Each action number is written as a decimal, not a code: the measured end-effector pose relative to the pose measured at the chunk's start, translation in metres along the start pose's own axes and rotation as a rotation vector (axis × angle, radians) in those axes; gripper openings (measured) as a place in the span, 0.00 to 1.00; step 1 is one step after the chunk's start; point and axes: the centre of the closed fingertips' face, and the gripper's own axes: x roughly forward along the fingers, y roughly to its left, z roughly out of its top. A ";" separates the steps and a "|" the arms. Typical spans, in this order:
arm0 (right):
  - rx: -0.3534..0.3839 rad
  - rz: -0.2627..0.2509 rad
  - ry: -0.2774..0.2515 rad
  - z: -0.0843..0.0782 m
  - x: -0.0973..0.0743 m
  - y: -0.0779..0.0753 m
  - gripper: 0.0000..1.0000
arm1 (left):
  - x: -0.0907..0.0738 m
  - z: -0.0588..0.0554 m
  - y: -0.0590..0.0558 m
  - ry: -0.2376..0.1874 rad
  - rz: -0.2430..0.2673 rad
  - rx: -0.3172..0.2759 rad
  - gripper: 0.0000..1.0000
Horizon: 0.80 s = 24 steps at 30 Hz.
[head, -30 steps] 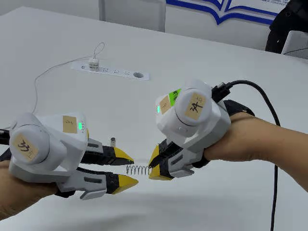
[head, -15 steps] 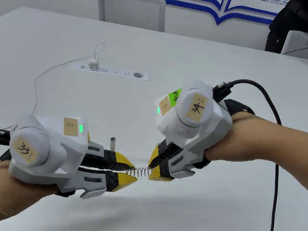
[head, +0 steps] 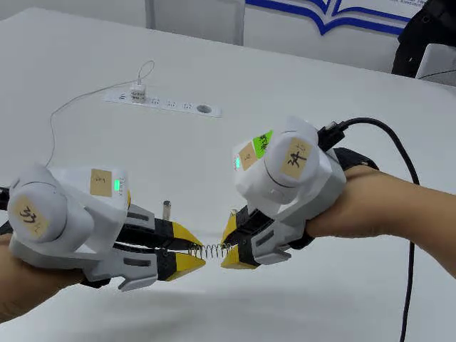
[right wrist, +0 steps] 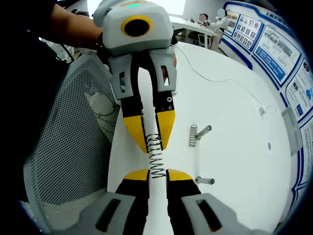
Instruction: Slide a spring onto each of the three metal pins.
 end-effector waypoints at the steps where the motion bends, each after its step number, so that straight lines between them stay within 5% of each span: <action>1: 0.001 0.001 -0.001 0.000 0.000 0.000 0.14 | 0.000 0.000 0.000 -0.001 0.000 0.000 0.10; 24: -0.013 -0.001 -0.086 0.037 -0.017 0.004 0.12 | 0.005 -0.008 0.001 0.022 0.004 -0.018 0.10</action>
